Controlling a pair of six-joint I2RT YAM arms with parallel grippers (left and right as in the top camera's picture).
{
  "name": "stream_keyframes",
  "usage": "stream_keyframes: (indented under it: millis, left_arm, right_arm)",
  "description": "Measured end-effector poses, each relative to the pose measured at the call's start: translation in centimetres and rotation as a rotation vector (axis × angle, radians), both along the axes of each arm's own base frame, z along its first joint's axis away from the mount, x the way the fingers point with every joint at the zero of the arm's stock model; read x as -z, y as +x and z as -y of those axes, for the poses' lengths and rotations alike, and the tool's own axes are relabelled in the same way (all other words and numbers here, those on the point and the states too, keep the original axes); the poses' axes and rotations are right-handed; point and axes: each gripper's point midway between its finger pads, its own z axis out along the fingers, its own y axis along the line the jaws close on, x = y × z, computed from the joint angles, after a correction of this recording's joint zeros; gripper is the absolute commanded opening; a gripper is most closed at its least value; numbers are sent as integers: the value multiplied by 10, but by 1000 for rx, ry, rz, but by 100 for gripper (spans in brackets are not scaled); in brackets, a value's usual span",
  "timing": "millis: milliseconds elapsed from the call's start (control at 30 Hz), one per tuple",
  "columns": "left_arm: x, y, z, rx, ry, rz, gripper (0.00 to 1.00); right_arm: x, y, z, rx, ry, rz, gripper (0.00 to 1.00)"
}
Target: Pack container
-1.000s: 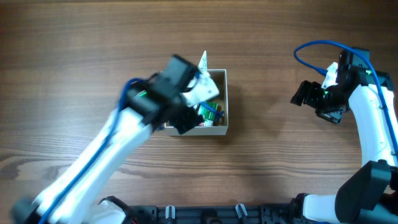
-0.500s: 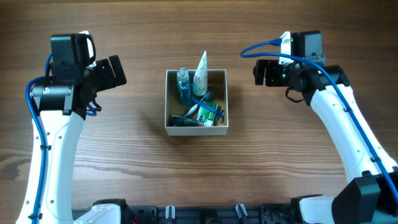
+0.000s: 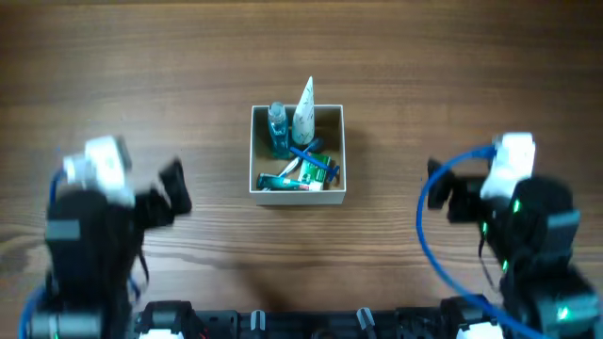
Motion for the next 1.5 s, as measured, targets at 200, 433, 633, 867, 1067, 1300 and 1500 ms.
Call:
stream_keyframes:
  millis: [200, 433, 633, 867, 1067, 1300, 1500]
  left_arm:
    - [17, -44, 0, -43, -85, 119, 100]
    - [47, -58, 0, -64, -106, -9, 100]
    - [49, -59, 0, -65, -106, -20, 100]
    - [50, -60, 0, -64, -107, -26, 100]
    - [51, -60, 1, -63, -107, -29, 100]
    - [51, -60, 1, -63, -107, -30, 100]
    - [51, -60, 1, -63, -107, -31, 100]
  right_arm:
    - [20, -31, 9, 64, 61, 53, 100]
    - [24, -34, 9, 70, 66, 34, 100]
    - [23, -34, 9, 70, 66, 36, 100]
    - [19, -57, 12, 61, 107, 266, 100]
    - [19, -13, -6, -24, 138, 505, 100]
    - [65, 13, -12, -62, 73, 602, 100]
    - [72, 14, -12, -77, 21, 582, 100]
